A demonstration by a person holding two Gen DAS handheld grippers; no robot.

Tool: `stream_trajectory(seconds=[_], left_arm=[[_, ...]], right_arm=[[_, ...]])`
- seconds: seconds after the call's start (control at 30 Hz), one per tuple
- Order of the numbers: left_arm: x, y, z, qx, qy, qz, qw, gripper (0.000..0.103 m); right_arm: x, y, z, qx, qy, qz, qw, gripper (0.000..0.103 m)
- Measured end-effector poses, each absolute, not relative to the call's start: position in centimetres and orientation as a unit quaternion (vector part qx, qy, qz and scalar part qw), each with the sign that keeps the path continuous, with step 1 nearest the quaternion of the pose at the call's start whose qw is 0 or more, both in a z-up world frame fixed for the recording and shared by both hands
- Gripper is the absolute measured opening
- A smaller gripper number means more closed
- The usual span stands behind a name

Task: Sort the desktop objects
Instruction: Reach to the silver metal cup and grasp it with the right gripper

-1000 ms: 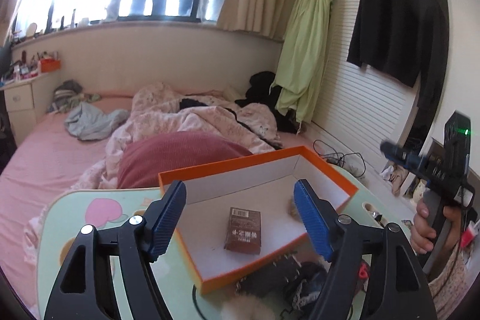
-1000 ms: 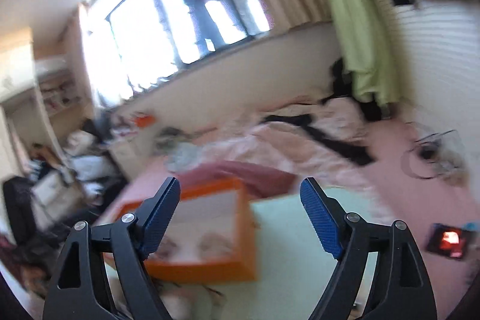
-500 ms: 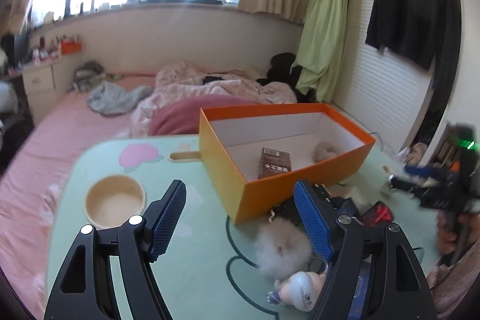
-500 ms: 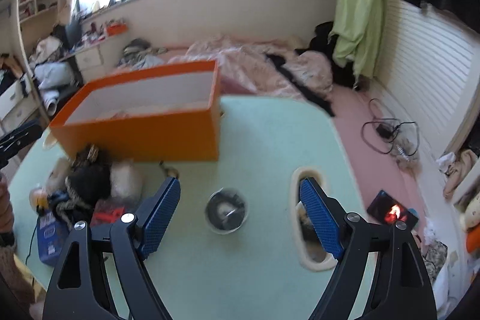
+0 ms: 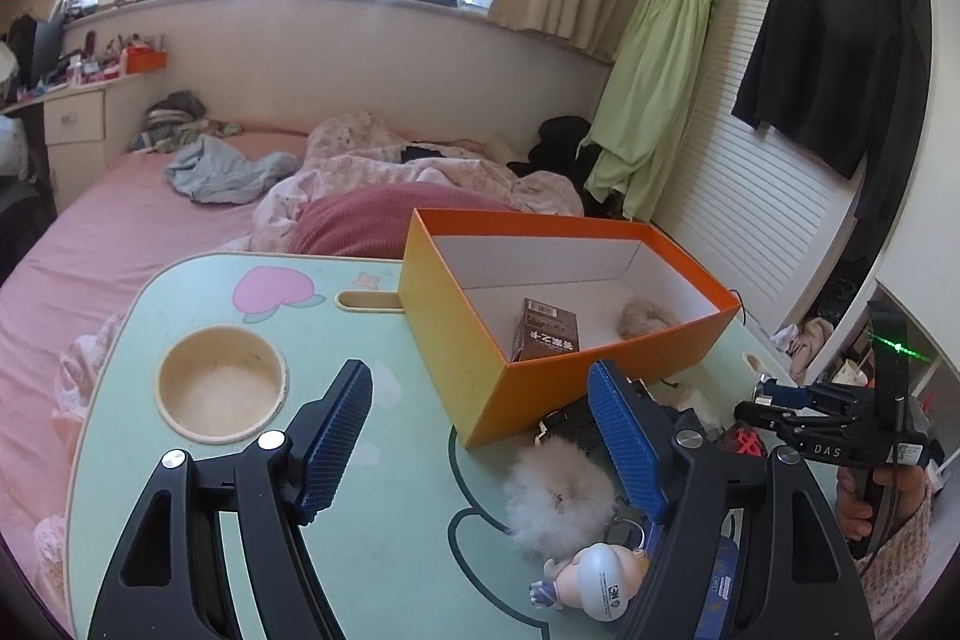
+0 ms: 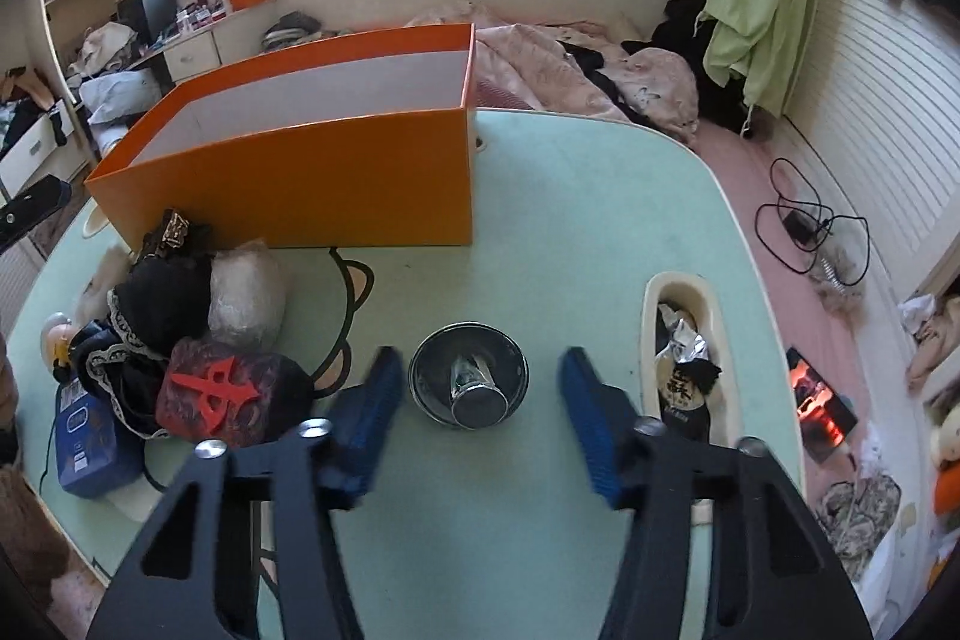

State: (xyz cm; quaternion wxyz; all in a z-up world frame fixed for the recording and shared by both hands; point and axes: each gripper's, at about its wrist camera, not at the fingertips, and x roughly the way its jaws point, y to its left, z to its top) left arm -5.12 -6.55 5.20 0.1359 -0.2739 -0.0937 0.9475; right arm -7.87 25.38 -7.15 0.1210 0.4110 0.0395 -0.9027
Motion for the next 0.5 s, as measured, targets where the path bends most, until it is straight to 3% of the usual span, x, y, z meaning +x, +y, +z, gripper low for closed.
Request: stream_trajectory(seconds=[0.07, 0.5], left_arm=[[-5.1, -6.5, 5.2, -0.272, -0.093, 0.948, 0.137, 0.074], [-4.5, -6.7, 5.3, -0.265, -0.089, 0.949, 0.145, 0.074]], right_arm=[[-7.7, 25.3, -7.1, 0.408, 0.038, -0.903, 0.129, 0.039], [-6.4, 25.0, -6.4, 0.374, 0.026, -0.909, 0.181, 0.039]])
